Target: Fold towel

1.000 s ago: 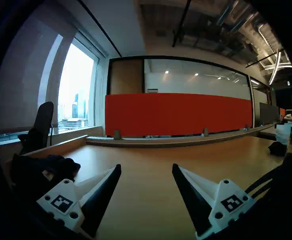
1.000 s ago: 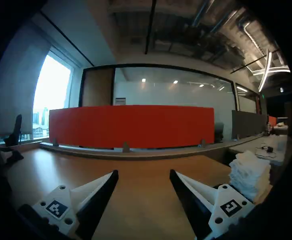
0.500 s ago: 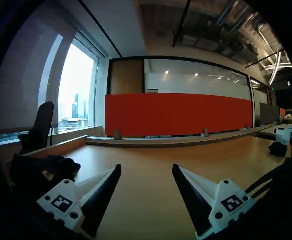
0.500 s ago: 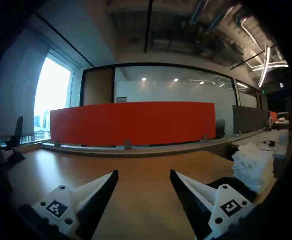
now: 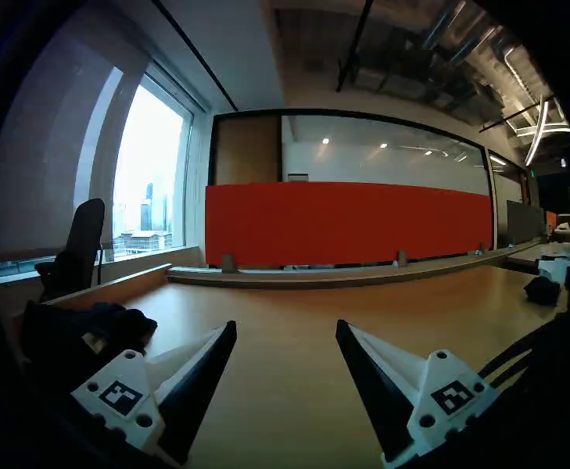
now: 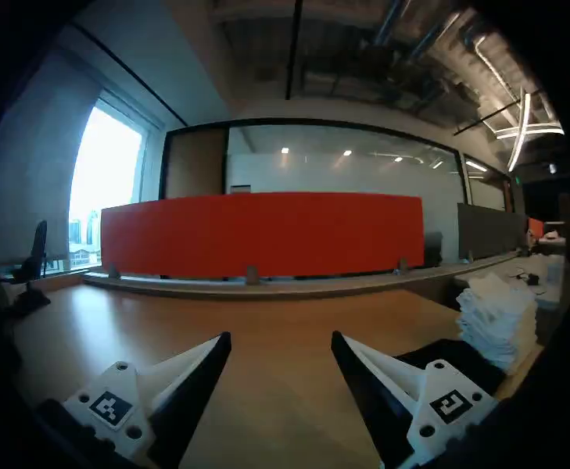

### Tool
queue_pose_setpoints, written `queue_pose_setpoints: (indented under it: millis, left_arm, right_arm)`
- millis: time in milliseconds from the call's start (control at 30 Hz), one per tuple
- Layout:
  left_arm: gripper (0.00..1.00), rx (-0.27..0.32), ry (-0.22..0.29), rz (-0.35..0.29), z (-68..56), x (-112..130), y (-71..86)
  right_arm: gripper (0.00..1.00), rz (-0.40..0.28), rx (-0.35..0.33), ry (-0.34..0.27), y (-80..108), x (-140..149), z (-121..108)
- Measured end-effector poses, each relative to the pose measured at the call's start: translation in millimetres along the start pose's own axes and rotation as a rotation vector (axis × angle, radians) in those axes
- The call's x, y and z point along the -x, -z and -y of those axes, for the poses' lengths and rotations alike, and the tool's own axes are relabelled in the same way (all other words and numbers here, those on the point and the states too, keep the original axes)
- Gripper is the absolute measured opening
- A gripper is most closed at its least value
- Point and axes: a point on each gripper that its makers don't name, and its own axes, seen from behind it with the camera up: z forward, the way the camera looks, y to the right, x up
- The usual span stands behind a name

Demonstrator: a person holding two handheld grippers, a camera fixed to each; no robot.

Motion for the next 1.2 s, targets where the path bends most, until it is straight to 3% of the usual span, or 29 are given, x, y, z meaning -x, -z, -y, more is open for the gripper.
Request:
queue_pose_setpoints:
  millis: [1200]
  left_arm:
    - [0.94,0.000,0.000,0.000,0.2,0.2,-0.2]
  right_arm:
    - [0.99,-0.005,-0.006,0.018,1.8,-2.7,7.9]
